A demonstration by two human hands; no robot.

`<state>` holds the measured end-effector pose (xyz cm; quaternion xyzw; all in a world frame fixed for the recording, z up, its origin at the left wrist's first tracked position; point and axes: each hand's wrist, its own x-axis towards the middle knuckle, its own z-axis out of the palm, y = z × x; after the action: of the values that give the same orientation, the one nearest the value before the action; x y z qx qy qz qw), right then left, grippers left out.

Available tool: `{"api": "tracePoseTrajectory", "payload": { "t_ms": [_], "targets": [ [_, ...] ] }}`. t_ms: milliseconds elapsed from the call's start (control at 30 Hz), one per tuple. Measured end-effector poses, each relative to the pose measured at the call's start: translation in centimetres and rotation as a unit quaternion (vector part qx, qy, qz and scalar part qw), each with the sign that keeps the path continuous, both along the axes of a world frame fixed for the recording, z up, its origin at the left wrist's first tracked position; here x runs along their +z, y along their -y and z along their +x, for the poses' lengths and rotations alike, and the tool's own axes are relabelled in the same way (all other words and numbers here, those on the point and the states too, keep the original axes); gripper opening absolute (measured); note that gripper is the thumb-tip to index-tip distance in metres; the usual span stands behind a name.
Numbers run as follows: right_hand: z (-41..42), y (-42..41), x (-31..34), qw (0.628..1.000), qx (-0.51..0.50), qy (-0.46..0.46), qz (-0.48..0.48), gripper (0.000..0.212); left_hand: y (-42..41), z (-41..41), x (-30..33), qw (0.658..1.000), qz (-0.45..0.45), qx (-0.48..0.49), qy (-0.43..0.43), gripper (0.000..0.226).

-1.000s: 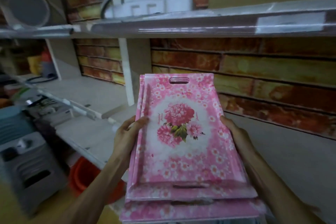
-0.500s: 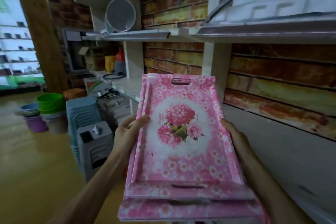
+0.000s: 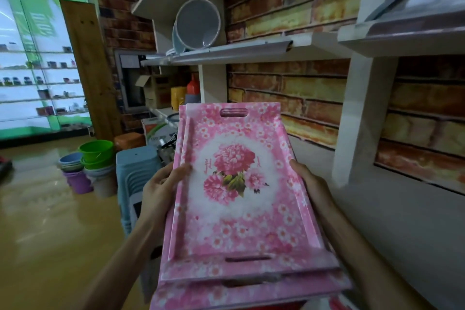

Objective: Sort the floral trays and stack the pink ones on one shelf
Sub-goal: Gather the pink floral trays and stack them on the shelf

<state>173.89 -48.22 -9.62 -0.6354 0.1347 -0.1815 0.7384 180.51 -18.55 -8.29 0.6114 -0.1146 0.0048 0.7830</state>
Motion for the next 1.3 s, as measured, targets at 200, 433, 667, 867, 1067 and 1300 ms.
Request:
{"api": "tracePoseTrajectory", "payload": {
  "t_ms": [200, 433, 667, 867, 1067, 1300],
  "targets": [
    [9.4, 1.2, 2.0, 1.000, -0.017, -0.010, 0.005, 0.052, 1.8, 10.2, 1.9, 1.000, 0.007, -0.011, 0.006, 0.021],
    [16.1, 3.4, 3.1, 0.998, -0.070, -0.009, 0.006, 0.044, 5.1, 19.9, 2.0, 0.999, -0.003, -0.048, 0.010, 0.034],
    [20.5, 6.6, 2.5, 0.991, -0.131, 0.004, 0.029, 0.037, 10.4, 28.7, 0.9, 0.990, -0.010, -0.140, 0.011, 0.047],
    [23.6, 9.2, 1.7, 0.974, -0.225, -0.001, 0.033, 0.035, 16.6, 36.4, 0.9, 0.976, 0.025, -0.215, 0.011, 0.023],
    [25.7, 11.5, 1.1, 0.958, -0.282, -0.015, 0.054, 0.075, 22.6, 42.4, 1.2, 0.952, 0.036, -0.304, 0.007, 0.017],
    [25.9, 11.5, 0.3, 0.913, -0.408, -0.018, 0.015, 0.037, 28.5, 45.7, 0.0, 0.913, 0.041, -0.405, 0.010, 0.010]
  ]
}}
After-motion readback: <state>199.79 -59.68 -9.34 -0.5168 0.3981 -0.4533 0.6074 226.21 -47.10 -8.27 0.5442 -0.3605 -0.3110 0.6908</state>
